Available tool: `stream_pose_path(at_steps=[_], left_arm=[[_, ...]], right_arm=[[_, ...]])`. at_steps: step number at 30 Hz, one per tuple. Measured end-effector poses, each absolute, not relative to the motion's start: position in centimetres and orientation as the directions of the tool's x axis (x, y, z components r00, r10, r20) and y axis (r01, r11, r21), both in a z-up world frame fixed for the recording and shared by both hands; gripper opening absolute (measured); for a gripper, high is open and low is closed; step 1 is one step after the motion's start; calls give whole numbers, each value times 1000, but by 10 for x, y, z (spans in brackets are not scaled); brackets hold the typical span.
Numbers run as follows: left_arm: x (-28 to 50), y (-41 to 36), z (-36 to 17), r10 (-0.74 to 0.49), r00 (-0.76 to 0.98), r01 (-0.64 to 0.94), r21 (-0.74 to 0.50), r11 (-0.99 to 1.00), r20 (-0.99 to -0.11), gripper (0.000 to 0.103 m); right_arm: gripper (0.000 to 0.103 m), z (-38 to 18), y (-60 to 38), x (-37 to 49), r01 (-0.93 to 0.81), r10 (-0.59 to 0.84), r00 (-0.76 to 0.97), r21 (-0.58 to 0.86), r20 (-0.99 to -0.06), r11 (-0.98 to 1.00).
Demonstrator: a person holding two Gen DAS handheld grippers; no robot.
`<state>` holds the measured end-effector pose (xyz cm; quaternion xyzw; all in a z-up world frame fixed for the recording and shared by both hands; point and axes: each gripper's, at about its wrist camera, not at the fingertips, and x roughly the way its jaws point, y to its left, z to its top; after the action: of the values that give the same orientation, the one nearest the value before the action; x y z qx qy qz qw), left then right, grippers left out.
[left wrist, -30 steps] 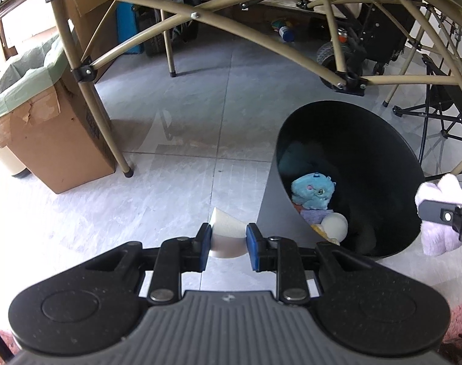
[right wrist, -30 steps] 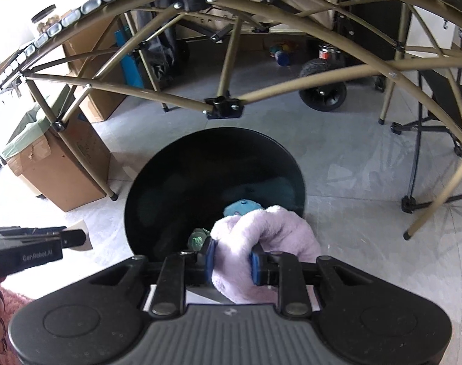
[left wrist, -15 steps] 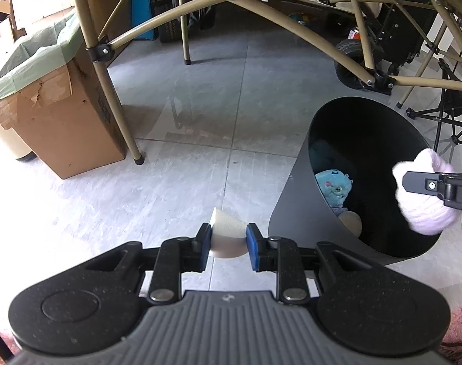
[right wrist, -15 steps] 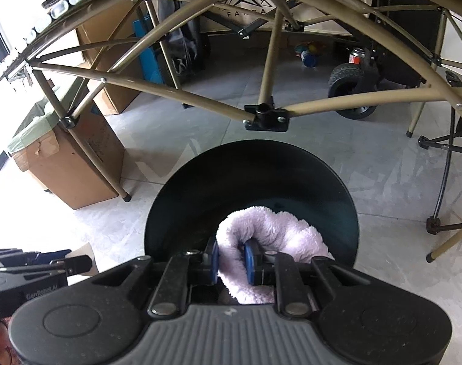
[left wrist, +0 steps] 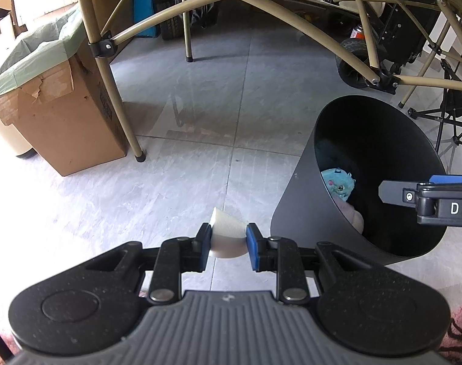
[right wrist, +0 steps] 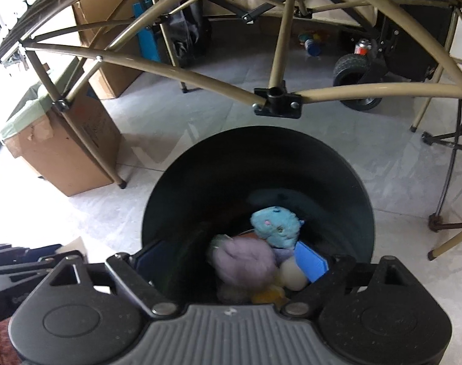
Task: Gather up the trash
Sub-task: 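Lower the right tool into the bin and open it to drop the plush, then move the left tool over the bin and open it to drop the sponge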
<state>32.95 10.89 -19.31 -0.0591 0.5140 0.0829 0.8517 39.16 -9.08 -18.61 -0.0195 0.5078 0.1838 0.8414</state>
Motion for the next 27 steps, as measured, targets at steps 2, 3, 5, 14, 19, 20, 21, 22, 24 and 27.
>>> stream_pose_path(at_steps=[2,3,5,14,19,20,21,22,24,27], left_arm=[[329,109,-193,81,458,-202,-15,979,-885,25],[329,109,-193,81,459,-202,-15,979,-885,25],[329,109,-193,81,459,-201,-15,979,-885,25],[329,106,-191,82,463,-198,-12,980,-883,25],[329,101,-187,75,476,-184,-16,983,-876,25],[329,99,-185,73,480,-179,-17,984,-874,25],[330,97,-184,71,484,-174,-17,985,-872,25],[330,95,-183,69,488,-169,-17,986,-870,25],[331,90,-180,64,495,-158,-18,987,-867,25],[332,82,-176,58,505,-139,-15,990,-861,25]], right_arm=[[95,-189,-92,392,-320,280,411,150,-868,935],[98,-190,-92,393,-316,271,409,144,-871,938],[98,-192,-93,395,-310,262,407,137,-875,941],[98,-197,-99,394,-295,241,412,122,-879,948],[98,-194,-100,393,-298,243,420,120,-874,947],[98,-193,-100,392,-297,243,422,120,-873,947],[98,-193,-102,392,-295,242,424,120,-872,948],[98,-191,-103,391,-293,242,427,120,-871,949],[98,-190,-106,391,-287,241,432,121,-869,950],[98,-187,-111,390,-278,239,441,122,-865,953]])
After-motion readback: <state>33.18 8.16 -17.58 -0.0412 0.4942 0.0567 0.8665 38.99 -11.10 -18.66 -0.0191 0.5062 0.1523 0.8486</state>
